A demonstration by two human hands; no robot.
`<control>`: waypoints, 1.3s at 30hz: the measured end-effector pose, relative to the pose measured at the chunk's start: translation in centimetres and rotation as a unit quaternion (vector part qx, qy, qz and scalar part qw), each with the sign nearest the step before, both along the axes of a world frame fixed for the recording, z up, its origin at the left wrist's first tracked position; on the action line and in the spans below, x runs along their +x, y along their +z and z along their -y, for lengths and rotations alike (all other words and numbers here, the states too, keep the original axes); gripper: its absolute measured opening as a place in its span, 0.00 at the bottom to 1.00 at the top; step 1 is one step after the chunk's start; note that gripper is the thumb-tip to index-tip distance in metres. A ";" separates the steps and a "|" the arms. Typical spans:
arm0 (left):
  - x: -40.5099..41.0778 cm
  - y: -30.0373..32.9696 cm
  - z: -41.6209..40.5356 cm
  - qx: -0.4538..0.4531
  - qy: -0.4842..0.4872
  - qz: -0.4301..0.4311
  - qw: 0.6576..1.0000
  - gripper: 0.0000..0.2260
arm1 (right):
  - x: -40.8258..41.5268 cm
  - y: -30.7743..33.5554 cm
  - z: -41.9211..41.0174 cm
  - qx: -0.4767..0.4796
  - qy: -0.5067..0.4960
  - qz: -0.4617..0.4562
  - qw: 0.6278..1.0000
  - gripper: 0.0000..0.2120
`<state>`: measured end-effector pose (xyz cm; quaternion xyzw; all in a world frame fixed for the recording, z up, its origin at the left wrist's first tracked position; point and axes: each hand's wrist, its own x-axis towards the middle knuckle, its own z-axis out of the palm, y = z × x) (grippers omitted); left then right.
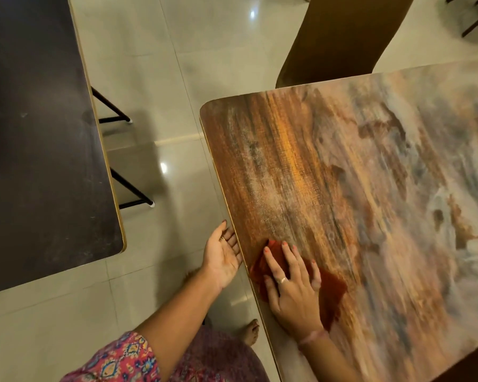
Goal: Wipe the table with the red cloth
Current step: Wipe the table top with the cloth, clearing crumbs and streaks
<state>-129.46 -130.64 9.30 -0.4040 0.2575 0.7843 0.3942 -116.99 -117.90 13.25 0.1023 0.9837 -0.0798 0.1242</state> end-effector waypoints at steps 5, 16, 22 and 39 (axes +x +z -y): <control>-0.5 -0.2 0.1 0.008 0.002 0.016 1.000 0.13 | -13.3 -1.2 -0.1 -0.061 0.067 -0.082 0.992 0.23; -0.8 -1.1 0.3 0.023 -0.003 0.019 1.000 0.14 | -32.3 -2.3 -1.0 -0.102 0.045 -0.125 0.986 0.21; -0.5 -1.1 -0.7 0.008 0.018 0.019 1.000 0.14 | -20.8 -2.0 -2.2 -0.092 0.047 -0.113 0.988 0.21; 15.6 0.2 -2.3 -0.046 0.012 -0.010 0.999 0.14 | 13.5 -1.0 -4.3 -0.229 0.170 -0.101 0.953 0.20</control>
